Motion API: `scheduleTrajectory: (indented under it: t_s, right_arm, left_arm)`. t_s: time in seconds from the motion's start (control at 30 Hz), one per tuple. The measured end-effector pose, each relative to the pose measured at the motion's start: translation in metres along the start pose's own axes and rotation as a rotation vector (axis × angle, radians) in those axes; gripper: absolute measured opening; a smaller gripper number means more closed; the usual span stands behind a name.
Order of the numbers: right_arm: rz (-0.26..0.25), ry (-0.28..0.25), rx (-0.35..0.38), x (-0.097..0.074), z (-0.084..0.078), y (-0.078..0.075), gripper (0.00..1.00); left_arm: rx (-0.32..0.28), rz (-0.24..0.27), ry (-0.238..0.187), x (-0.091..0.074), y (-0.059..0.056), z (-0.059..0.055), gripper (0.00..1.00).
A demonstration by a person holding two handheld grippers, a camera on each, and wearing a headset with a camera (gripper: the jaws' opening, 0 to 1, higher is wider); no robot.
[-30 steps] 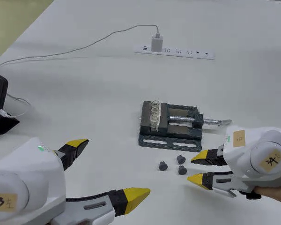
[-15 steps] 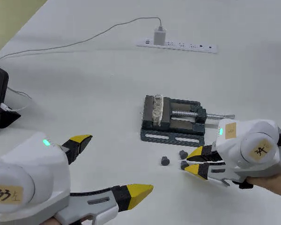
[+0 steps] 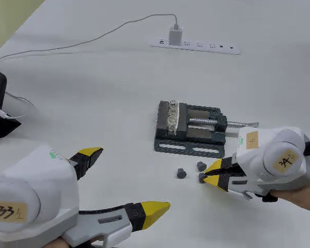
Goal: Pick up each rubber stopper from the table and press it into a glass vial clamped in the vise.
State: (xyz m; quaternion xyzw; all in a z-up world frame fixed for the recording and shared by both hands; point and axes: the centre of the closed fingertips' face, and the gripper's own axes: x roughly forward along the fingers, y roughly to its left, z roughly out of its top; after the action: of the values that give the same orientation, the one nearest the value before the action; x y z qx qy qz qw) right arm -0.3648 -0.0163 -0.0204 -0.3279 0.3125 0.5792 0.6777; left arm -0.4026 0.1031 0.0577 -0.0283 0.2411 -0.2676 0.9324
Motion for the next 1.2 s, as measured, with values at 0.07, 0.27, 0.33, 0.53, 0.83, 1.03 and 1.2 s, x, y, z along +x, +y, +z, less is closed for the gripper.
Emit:
scheduleTrajectory:
  t_s: [0.07,0.27,0.33,0.53,0.83,1.03,1.2]
  right_arm:
    - [0.001,-0.003,-0.002,0.0,0.001,0.0,0.01]
    - [0.007,-0.004,0.031,0.0,0.001,0.002,0.0]
    - [0.008,-0.002,0.04,0.0,0.0,0.001,0.0]
    - [0.026,-0.053,0.221,-0.004,0.005,-0.001,0.0]
    - [0.045,-0.222,0.492,-0.032,0.035,-0.013,0.0]
    - [0.13,-0.366,0.688,-0.054,0.068,-0.007,0.0]
    - [0.221,-0.459,0.852,-0.069,0.09,-0.001,0.0]
  left_arm:
    - [0.0,0.0,-0.001,0.0,0.0,0.0,0.93]
    - [0.001,0.001,0.0,-0.001,0.0,-0.001,0.93]
    - [0.0,0.001,0.003,-0.001,0.001,-0.002,0.93]
    - [0.003,-0.006,-0.002,0.0,-0.002,-0.002,0.92]
    - [0.055,-0.032,-0.031,0.003,-0.009,0.006,0.88]
    - [0.138,-0.077,-0.088,0.006,-0.016,0.023,0.85]
    - [0.218,-0.116,-0.133,0.008,-0.023,0.037,0.79]
